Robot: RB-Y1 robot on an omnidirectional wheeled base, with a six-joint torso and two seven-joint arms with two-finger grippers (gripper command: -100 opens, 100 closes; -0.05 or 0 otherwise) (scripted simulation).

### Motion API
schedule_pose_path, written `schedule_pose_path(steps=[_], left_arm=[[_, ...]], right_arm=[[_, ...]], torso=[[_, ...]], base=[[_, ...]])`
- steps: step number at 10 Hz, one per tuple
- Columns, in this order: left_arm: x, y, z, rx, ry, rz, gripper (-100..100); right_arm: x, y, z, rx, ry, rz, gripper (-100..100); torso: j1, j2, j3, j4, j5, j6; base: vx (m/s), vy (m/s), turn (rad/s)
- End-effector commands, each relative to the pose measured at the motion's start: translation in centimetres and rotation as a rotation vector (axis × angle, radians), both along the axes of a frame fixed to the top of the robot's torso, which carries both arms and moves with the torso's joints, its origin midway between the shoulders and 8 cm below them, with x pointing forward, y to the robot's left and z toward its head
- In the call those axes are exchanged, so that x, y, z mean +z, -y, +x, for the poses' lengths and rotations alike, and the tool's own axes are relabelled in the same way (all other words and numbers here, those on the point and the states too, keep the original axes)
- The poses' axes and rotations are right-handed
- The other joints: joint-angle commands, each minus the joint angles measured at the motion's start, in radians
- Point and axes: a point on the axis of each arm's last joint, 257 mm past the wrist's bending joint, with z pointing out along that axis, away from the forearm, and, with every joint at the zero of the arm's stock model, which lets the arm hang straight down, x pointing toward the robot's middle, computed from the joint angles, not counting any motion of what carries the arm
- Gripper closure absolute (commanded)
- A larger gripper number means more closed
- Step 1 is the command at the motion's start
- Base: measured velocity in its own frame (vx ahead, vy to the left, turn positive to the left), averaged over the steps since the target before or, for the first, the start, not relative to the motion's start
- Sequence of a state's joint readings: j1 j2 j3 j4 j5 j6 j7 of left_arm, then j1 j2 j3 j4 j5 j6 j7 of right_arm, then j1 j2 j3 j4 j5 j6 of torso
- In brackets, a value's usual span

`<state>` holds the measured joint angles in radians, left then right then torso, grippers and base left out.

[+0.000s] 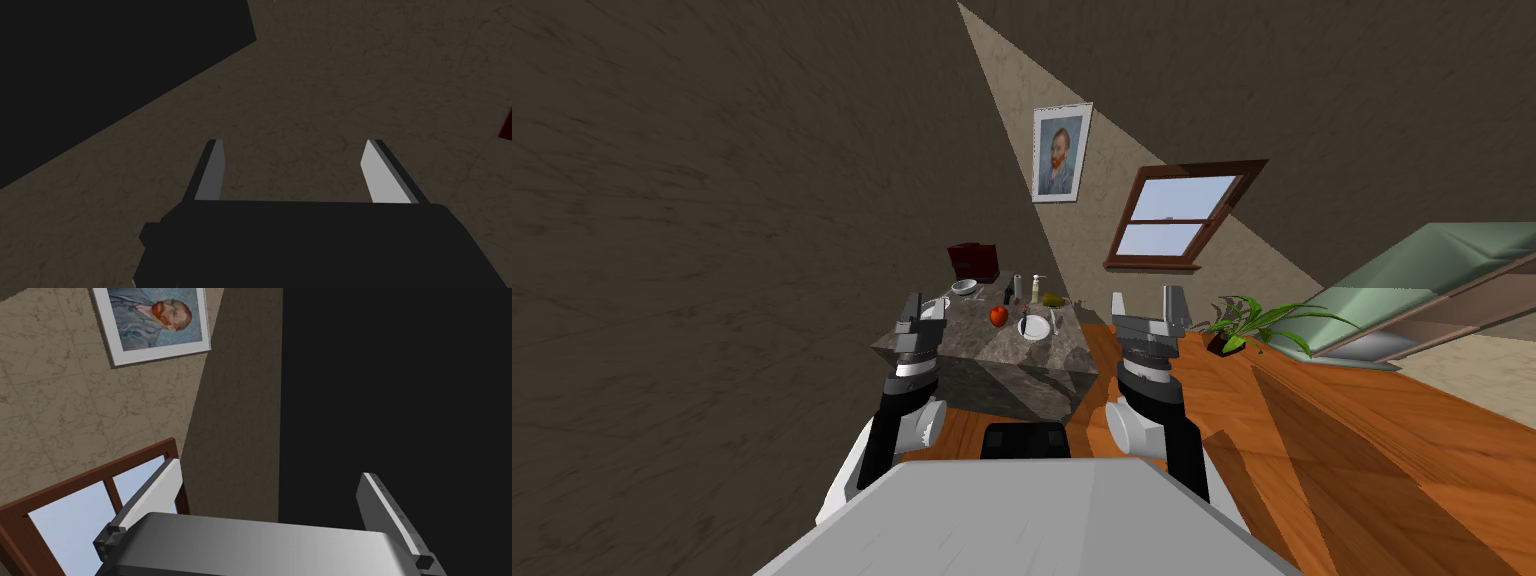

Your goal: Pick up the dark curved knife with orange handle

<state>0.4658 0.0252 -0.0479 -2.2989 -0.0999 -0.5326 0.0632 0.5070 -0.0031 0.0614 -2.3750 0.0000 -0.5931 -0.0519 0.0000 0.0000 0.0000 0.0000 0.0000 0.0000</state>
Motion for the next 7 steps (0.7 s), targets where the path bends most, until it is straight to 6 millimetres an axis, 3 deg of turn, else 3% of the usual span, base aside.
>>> schedule_pose_path(steps=[1,7], left_arm=[[-0.1,0.1,0.0,-0.015,-0.004,0.021,-100],[-1.2,-0.1,0.0,-0.104,-0.052,0.113,-100]], right_arm=[[0.0,0.0,0.0,0.0,0.0,0.0,0],[0.0,0.0,0.0,0.0,0.0,0.0,0]], torso=[[0.0,0.0,0.0,0.0,0.0,0.0],[-0.003,0.005,0.003,0.001,-0.001,0.0]], base=[[-0.014,-0.013,0.001],[-0.048,-0.042,-0.038]])
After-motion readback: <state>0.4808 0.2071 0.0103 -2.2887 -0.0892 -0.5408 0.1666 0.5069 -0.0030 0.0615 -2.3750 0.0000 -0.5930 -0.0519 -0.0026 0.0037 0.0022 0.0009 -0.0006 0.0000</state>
